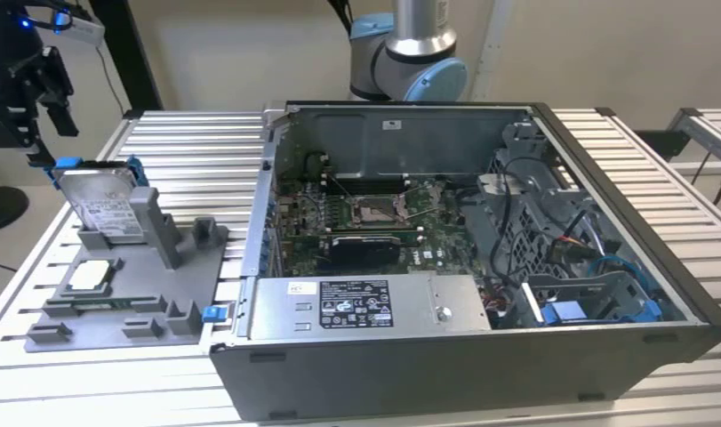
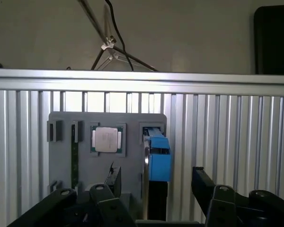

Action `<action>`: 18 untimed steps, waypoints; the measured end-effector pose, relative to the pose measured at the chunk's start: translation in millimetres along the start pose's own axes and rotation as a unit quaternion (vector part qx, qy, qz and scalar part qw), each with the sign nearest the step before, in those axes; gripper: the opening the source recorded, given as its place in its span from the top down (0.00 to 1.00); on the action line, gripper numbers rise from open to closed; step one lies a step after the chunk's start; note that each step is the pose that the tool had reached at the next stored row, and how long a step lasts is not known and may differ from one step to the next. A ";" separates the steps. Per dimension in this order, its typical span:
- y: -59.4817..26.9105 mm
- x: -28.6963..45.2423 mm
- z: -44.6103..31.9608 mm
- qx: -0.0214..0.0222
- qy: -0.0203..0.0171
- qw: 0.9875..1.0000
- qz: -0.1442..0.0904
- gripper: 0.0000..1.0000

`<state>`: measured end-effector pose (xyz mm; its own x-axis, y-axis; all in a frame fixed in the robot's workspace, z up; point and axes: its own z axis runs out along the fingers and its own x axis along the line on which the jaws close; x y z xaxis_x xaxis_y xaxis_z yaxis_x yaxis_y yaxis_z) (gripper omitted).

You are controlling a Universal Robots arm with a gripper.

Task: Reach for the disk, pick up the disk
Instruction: 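Pick up the disk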

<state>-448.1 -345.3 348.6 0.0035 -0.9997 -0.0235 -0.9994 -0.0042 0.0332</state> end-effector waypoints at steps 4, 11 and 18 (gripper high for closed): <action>-0.2 -0.9 5.2 0.000 0.000 1.000 0.000 0.00; -0.6 -3.3 18.0 0.000 0.000 1.000 0.000 0.00; -1.3 -3.9 30.8 0.000 0.000 1.000 0.000 0.00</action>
<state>-447.9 -340.6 317.8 0.0035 -0.9997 -0.0238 -0.9994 -0.0043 0.0332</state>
